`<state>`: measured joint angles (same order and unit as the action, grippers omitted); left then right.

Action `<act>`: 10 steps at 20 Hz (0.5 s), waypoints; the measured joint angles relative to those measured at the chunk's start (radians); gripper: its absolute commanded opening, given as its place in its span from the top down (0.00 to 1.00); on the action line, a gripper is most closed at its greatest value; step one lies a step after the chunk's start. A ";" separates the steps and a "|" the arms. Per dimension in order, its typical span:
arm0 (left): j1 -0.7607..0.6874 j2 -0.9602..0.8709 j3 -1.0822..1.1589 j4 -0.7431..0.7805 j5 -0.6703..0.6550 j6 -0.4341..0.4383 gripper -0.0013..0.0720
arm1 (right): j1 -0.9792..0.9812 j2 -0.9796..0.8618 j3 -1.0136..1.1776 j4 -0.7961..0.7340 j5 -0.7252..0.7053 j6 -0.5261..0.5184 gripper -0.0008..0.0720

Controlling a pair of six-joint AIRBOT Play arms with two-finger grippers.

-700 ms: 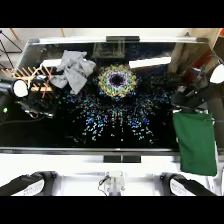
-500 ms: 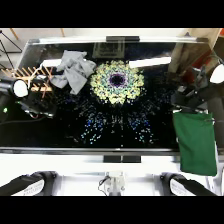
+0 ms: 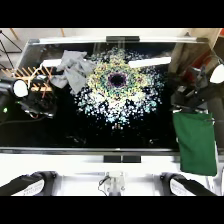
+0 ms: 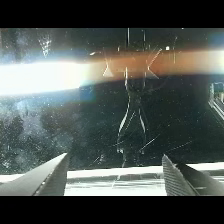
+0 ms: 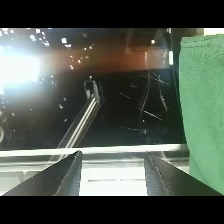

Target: Fold the shirts.

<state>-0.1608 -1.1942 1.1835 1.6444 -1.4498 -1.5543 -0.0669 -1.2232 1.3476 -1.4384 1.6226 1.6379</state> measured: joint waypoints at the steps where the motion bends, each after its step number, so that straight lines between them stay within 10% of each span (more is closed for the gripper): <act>1: 0.000 0.000 0.000 0.000 0.000 0.000 0.05 | 0.000 0.000 0.000 0.000 0.000 0.000 0.29; 10: 0.000 -0.030 0.000 -0.033 0.140 -0.003 0.05 | 0.000 0.000 0.000 0.000 -0.153 0.000 0.29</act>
<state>-0.1608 -1.2240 1.1831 1.6112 -1.3102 -1.5574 -0.0669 -1.2232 1.3476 -1.4380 1.4696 1.6375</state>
